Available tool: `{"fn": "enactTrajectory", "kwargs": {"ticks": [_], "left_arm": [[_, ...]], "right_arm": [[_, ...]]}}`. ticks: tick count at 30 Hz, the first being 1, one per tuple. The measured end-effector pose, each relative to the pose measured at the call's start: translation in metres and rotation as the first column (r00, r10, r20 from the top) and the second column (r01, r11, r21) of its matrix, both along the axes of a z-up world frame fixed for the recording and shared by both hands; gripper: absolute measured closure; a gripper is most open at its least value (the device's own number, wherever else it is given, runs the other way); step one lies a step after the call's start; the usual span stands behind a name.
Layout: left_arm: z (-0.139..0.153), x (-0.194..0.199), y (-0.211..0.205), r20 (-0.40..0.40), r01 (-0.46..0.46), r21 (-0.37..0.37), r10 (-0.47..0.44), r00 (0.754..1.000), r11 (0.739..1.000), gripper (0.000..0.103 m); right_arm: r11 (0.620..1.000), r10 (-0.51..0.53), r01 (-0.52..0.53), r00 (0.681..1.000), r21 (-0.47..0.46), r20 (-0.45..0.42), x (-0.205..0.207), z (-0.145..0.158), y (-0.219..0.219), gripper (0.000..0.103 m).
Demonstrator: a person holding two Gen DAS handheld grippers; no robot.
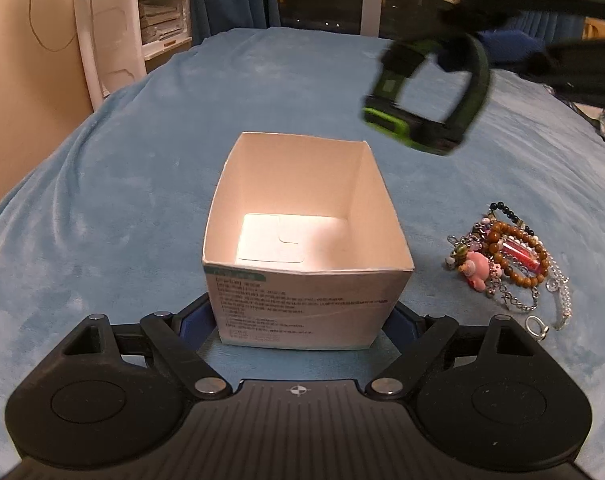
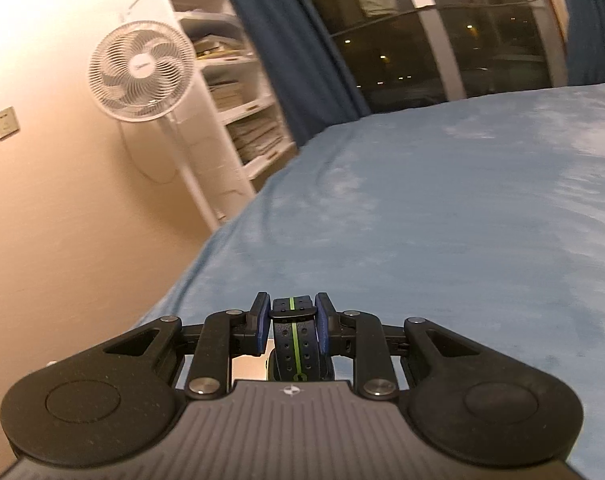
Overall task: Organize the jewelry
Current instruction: 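Carry the watch over the white box and open the right gripper, then grasp the black-white bead bracelet with gold pendant using the right gripper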
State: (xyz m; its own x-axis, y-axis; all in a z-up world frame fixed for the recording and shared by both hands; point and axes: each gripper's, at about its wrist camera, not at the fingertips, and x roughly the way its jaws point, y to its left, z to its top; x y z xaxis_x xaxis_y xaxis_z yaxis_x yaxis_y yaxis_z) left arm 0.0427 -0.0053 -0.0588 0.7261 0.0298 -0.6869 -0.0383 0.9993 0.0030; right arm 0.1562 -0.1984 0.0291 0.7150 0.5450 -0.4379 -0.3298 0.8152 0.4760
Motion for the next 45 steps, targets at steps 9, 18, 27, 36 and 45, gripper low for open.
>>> {"fn": "enactTrajectory", "kwargs": {"ticks": [9, 18, 27, 36, 45], "left_arm": [[0.003, 0.001, -0.002, 0.002, -0.018, -0.016, 0.018, 1.000, 1.000, 0.035], [0.006, 0.002, 0.001, 0.018, -0.030, -0.018, 0.031, 0.999, 0.999, 0.033], [0.005, 0.000, 0.001, 0.020, -0.028, -0.015, 0.029, 0.999, 0.999, 0.043], [0.006, 0.002, 0.004, 0.015, -0.028, -0.033, 0.029, 0.999, 0.999, 0.044], [0.005, 0.003, 0.006, 0.012, -0.031, -0.035, 0.032, 0.999, 0.999, 0.043]], "right_arm": [[0.999, 0.036, -0.037, 0.999, -0.013, -0.028, 0.009, -0.009, 0.024, 0.000], [0.999, 0.051, -0.051, 0.998, -0.015, -0.037, 0.015, -0.016, 0.037, 0.000], [0.998, 0.058, -0.059, 0.997, -0.024, -0.041, 0.016, -0.019, 0.045, 0.000], [0.994, 0.113, -0.112, 0.992, 0.014, -0.050, 0.015, -0.019, 0.044, 0.000], [0.983, -0.181, 0.180, 0.983, -0.029, -0.014, 0.022, -0.016, -0.026, 0.000]]}}
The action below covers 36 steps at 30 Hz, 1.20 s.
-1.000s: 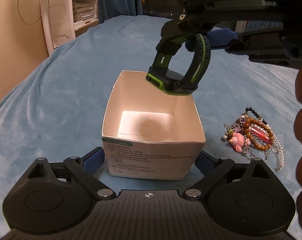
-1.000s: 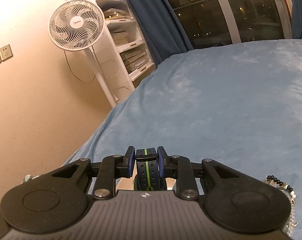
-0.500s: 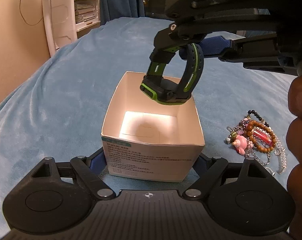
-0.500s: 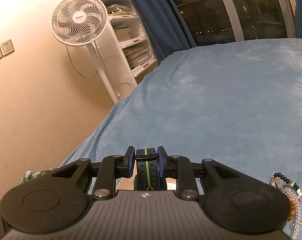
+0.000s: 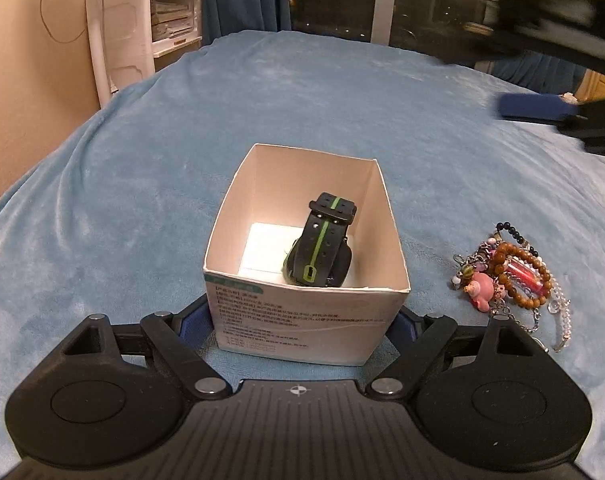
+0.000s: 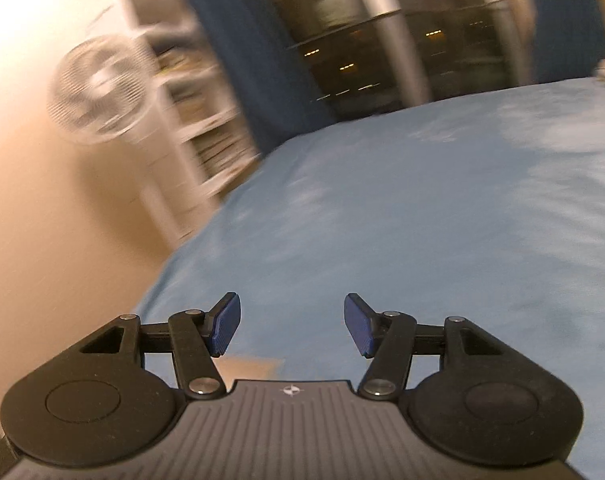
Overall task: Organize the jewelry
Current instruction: 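Grasp the black-white bead bracelet with gold pendant using the right gripper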
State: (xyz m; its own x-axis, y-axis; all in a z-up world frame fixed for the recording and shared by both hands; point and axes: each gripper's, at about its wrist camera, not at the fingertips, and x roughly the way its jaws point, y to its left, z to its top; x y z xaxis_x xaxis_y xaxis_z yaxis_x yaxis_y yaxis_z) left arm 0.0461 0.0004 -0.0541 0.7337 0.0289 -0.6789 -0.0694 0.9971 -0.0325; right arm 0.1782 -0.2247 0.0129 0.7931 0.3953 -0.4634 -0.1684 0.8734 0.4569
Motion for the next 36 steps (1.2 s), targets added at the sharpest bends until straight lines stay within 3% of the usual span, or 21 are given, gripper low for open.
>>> {"fn": "enactTrajectory", "kwargs": {"ticks": [4, 8, 12, 17, 24, 36], "left_arm": [[-0.001, 0.000, -0.001, -0.001, 0.000, 0.004, 0.000, 1.000, 1.000, 0.043], [-0.001, 0.000, -0.002, -0.003, -0.002, 0.005, 0.002, 1.000, 1.000, 0.043], [0.000, 0.001, -0.003, -0.004, -0.004, 0.008, 0.004, 1.000, 1.000, 0.043], [-0.001, -0.001, -0.005, 0.006, -0.001, 0.013, 0.001, 1.000, 1.000, 0.043], [-0.001, -0.001, -0.005, 0.002, -0.005, 0.010, 0.005, 1.000, 1.000, 0.043], [-0.001, 0.002, -0.001, -0.010, -0.012, -0.006, 0.012, 1.000, 1.000, 0.042]], "right_arm": [[0.974, -0.220, 0.218, 0.975, -0.058, -0.040, 0.009, -0.006, -0.059, 0.000], [0.951, -0.309, 0.300, 0.942, -0.079, -0.135, 0.015, -0.026, -0.102, 0.000], [0.961, -0.260, 0.234, 0.946, -0.148, -0.195, 0.017, -0.039, -0.102, 0.000], [0.979, -0.162, 0.125, 0.956, -0.160, -0.246, 0.018, -0.047, -0.095, 0.000], [0.984, -0.077, 0.020, 0.945, -0.178, -0.318, 0.028, -0.062, -0.077, 0.000], [0.942, -0.036, -0.092, 0.928, -0.323, -0.370, 0.051, -0.088, -0.046, 0.000]]}}
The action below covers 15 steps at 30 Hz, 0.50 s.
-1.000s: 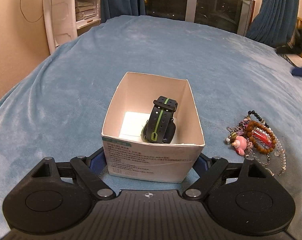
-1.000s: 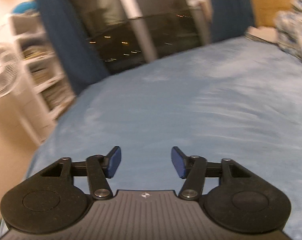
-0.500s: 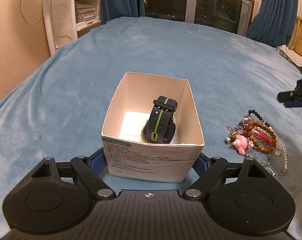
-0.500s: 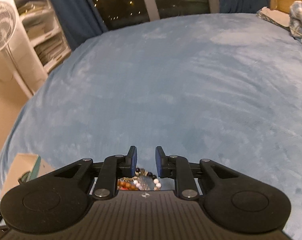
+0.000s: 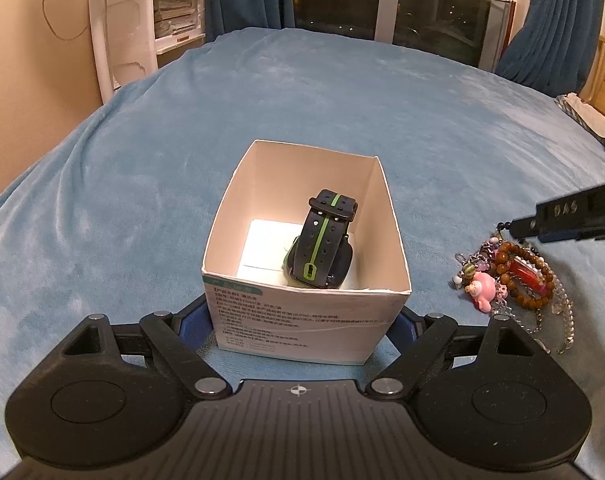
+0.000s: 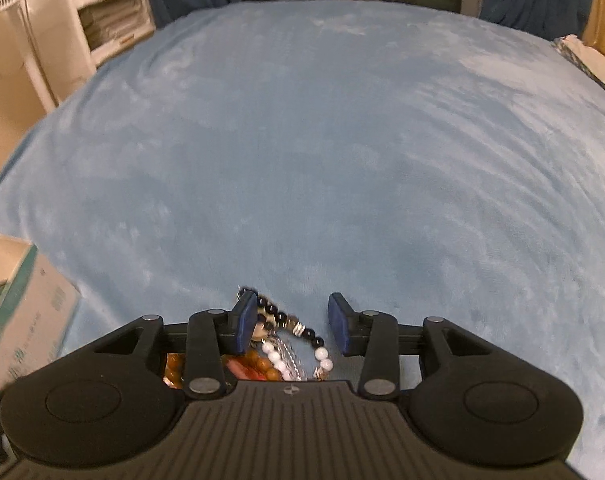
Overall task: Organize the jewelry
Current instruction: 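Grasp the black-white bead bracelet with gold pendant using the right gripper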
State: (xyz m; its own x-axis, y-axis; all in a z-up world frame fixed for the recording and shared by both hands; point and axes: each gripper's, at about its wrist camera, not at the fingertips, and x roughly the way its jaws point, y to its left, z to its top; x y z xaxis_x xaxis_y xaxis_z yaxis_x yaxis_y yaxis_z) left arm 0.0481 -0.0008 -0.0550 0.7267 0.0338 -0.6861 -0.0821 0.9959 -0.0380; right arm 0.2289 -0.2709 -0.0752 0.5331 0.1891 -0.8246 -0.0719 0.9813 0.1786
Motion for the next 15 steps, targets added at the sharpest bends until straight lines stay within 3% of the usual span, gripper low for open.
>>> {"fn": "enactTrajectory", "kwargs": {"ticks": [10, 15], "left_arm": [[-0.001, 0.001, 0.000, -0.001, -0.002, 0.003, 0.002, 1.000, 1.000, 0.042], [-0.002, 0.000, -0.002, 0.004, -0.004, 0.010, 0.004, 1.000, 1.000, 0.042]], "right_arm": [[0.999, 0.018, -0.019, 1.000, 0.033, 0.007, -0.005, -0.008, -0.011, 0.000], [0.989, -0.059, 0.043, 0.991, 0.140, 0.117, -0.010, 0.021, -0.028, 0.000]]}}
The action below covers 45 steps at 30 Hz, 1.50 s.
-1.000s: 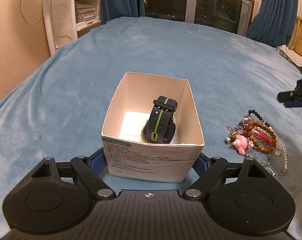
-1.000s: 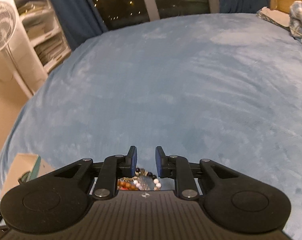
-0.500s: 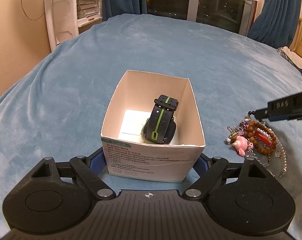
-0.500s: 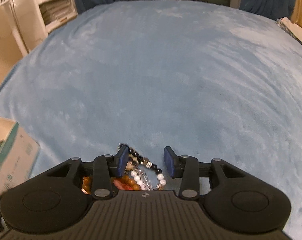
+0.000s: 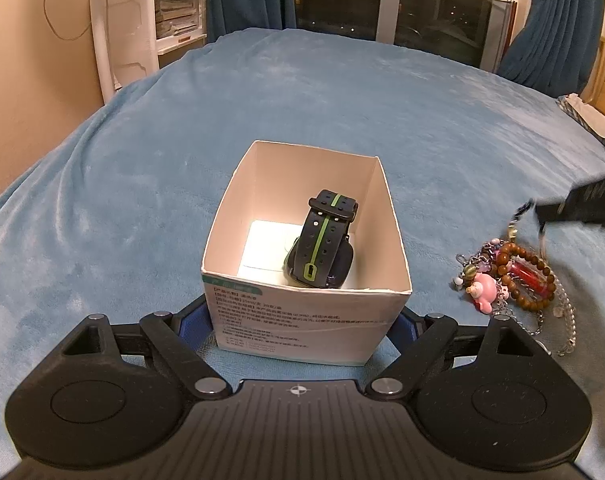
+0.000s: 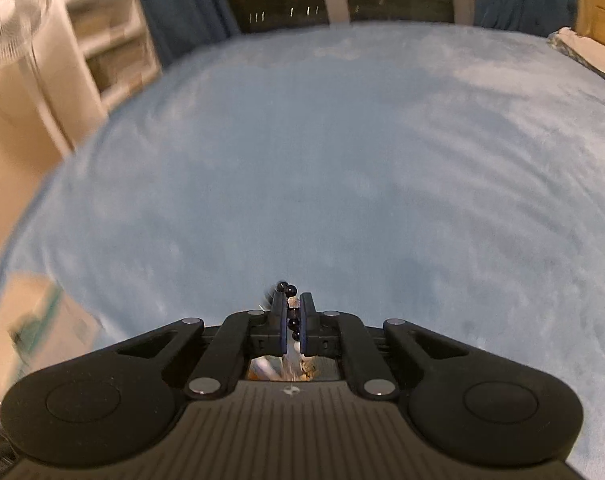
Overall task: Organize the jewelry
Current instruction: 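Grasp the black-white bead bracelet with gold pendant using the right gripper, then carry the bead bracelet over the white box and release it inside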
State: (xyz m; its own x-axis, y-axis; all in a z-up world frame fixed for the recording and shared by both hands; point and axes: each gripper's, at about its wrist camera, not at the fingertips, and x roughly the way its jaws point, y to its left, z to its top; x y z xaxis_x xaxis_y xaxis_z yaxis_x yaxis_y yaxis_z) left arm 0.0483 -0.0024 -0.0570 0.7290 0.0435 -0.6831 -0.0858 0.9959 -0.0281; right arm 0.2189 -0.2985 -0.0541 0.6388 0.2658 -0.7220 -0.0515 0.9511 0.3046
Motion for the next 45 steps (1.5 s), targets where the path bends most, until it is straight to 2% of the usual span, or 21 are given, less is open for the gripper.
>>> {"fn": "enactTrajectory", "kwargs": {"ticks": [5, 7, 8, 9, 12, 16, 25, 30, 32, 37, 41, 45], "left_arm": [[-0.001, -0.001, -0.002, 0.003, 0.002, 0.008, -0.002, 1.000, 1.000, 0.043], [-0.001, -0.001, -0.002, 0.003, 0.002, 0.010, -0.002, 1.000, 1.000, 0.043], [-0.001, -0.001, -0.003, 0.003, 0.002, 0.010, -0.002, 1.000, 1.000, 0.043], [-0.001, -0.002, -0.003, 0.003, 0.002, 0.011, -0.002, 1.000, 1.000, 0.043], [-0.001, -0.002, -0.003, 0.003, 0.002, 0.013, -0.002, 1.000, 1.000, 0.043], [-0.001, -0.001, -0.004, 0.002, 0.001, 0.015, -0.001, 1.000, 1.000, 0.043], [-0.001, -0.001, -0.005, -0.003, 0.000, 0.013, 0.000, 1.000, 1.000, 0.042], [-0.001, 0.002, -0.003, -0.017, -0.006, 0.003, 0.006, 1.000, 1.000, 0.042], [-0.001, 0.002, -0.003, -0.018, -0.007, 0.005, 0.007, 1.000, 1.000, 0.042], [-0.002, 0.003, 0.000, -0.013, -0.005, -0.001, 0.005, 1.000, 1.000, 0.042], [-0.002, 0.003, -0.002, -0.008, -0.007, 0.010, 0.008, 1.000, 1.000, 0.042], [-0.003, 0.002, -0.003, -0.005, -0.009, 0.014, 0.009, 1.000, 1.000, 0.042]], "right_arm": [[0.995, -0.074, 0.067, 0.993, 0.080, 0.097, -0.009, 0.027, -0.013, 0.000], [0.994, -0.080, 0.070, 0.987, 0.080, 0.138, -0.013, 0.038, -0.013, 0.000], [0.995, -0.077, 0.066, 0.984, 0.075, 0.158, -0.014, 0.043, -0.012, 0.047], [0.996, -0.074, 0.063, 0.983, 0.068, 0.166, -0.015, 0.046, -0.013, 0.000], [0.998, -0.051, 0.046, 0.992, 0.045, 0.120, -0.010, 0.039, -0.012, 0.000], [0.997, -0.080, 0.080, 0.997, -0.015, 0.012, 0.002, 0.008, -0.006, 0.000], [0.991, -0.124, 0.117, 0.986, -0.065, -0.112, 0.022, -0.045, 0.015, 0.000], [0.980, -0.050, 0.034, 0.996, -0.196, -0.079, 0.018, -0.049, 0.035, 0.000], [0.975, -0.044, 0.029, 0.997, -0.222, -0.063, 0.017, -0.046, 0.035, 0.000], [0.983, -0.087, 0.083, 0.996, -0.163, -0.018, 0.010, -0.027, 0.017, 0.000], [0.990, -0.123, 0.128, 0.990, -0.067, 0.068, 0.001, 0.007, 0.002, 0.000], [0.992, -0.128, 0.129, 0.979, 0.008, 0.156, -0.009, 0.041, -0.005, 0.000]]}}
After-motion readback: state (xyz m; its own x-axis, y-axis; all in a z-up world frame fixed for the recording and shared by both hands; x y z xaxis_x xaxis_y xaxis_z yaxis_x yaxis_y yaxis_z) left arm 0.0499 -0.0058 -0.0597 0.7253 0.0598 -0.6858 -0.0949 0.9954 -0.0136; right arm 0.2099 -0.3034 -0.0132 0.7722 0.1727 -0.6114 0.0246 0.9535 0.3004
